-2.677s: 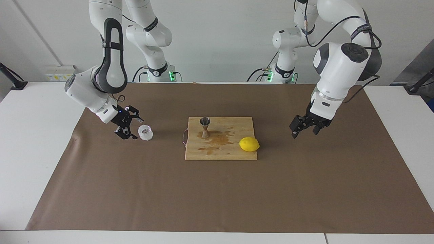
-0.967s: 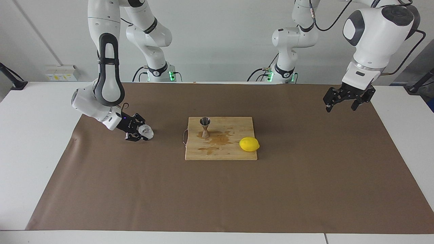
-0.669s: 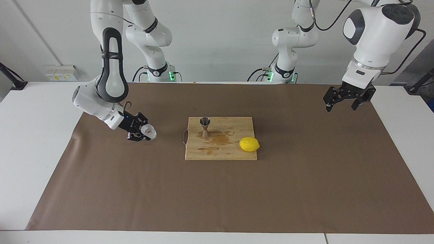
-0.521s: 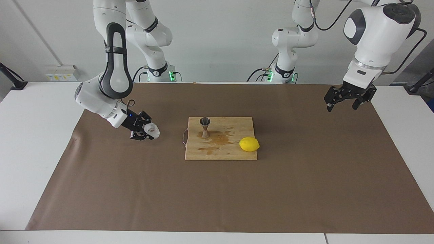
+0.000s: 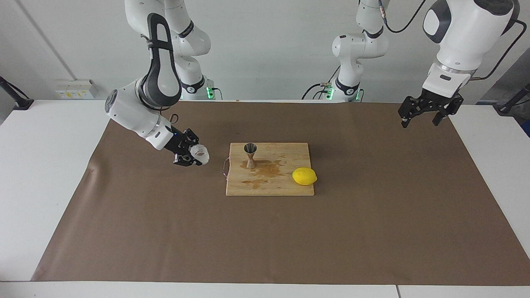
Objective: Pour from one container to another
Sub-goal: 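Lift the white cup with the right gripper and move it over the metal cup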
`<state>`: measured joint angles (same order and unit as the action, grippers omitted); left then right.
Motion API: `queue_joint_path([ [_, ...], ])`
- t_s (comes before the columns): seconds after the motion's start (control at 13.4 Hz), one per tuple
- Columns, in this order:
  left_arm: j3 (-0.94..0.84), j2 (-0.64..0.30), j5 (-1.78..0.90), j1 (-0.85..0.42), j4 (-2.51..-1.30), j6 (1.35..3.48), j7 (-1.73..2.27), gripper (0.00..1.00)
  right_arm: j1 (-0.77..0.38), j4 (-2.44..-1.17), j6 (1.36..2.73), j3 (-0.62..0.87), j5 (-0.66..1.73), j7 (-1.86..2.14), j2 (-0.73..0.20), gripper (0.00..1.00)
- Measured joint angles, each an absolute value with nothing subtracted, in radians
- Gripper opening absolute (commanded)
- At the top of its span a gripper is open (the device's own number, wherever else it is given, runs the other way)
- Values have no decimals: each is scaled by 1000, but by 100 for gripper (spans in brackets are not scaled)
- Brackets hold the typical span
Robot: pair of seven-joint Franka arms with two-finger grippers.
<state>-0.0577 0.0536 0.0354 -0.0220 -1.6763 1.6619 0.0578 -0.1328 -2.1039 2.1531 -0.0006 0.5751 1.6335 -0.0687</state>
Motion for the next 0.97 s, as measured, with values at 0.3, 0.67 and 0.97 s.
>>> queue_joint_path([
  [0.3, -58, 54, 16, -22, -1676, 1649, 58, 100, -248, -2037, 2154, 1, 383, 1416, -69, 0],
  [0.67, -59, 55, 14, -22, -1676, 1646, 58, 100, -380, -2028, 2152, 3, 142, 1215, -70, 0],
  [0.97, -58, 55, 14, -9, -1677, 1646, 57, 100, -445, -2024, 2151, 3, -17, 1153, -70, 0],
])
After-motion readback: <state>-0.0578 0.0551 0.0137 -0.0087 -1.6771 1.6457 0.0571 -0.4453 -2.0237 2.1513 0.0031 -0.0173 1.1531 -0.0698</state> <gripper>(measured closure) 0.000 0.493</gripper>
